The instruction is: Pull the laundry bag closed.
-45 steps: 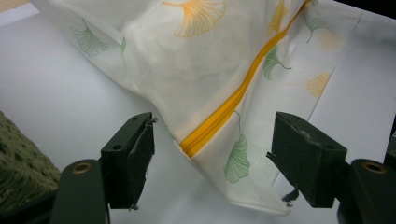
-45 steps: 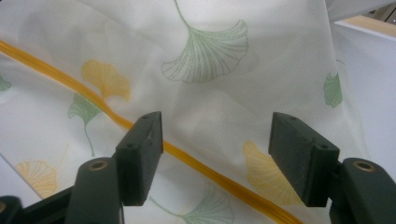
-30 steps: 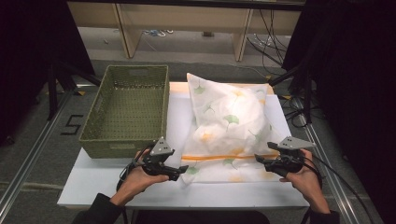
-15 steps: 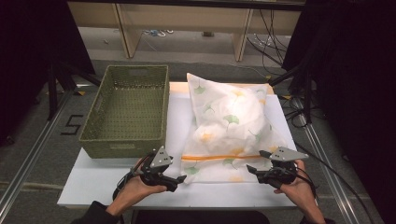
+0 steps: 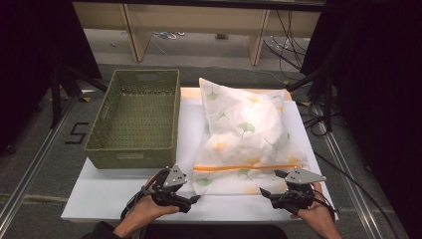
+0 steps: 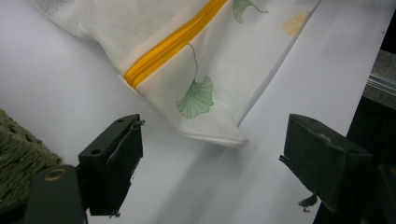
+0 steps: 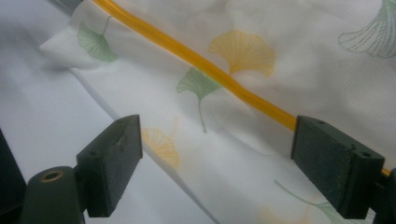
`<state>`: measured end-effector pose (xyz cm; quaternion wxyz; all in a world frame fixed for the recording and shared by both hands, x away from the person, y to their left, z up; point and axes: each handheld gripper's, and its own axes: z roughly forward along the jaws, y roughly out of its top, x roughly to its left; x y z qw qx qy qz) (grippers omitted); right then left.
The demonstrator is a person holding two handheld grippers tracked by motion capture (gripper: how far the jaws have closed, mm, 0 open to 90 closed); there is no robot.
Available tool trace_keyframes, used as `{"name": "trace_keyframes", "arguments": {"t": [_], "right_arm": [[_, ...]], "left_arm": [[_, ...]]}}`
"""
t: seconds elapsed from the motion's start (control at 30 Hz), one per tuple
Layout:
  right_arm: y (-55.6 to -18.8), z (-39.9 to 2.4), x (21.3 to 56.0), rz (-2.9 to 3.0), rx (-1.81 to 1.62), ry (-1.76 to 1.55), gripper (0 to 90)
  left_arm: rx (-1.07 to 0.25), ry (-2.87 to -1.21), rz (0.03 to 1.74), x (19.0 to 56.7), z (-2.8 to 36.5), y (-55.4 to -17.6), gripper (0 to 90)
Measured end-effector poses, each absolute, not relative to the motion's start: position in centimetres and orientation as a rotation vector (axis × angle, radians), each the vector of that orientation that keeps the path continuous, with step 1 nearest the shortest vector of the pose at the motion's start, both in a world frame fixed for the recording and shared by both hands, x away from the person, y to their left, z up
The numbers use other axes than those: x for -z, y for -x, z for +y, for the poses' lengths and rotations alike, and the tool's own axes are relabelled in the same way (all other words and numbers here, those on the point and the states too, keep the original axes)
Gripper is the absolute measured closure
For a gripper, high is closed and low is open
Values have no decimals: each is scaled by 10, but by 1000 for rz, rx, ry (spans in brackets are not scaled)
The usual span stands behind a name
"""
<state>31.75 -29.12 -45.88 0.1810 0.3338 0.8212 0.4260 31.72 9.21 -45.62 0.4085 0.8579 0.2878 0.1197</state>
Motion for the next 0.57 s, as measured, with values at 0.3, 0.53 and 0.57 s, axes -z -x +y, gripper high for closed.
{"name": "trace_keyframes", "arguments": {"t": [0.3,0.53,0.57], "right_arm": [[-311,-293,463,2332,-1220,-973,166],[-314,-296,466,2322,-1205,-945,167],[-314,-296,467,2322,-1205,-953,167]], "left_arm": [[-298,-2164,740,457,93,-319,162],[-317,-2194,748,458,94,-321,163],[-318,-2196,749,458,94,-321,162]]}}
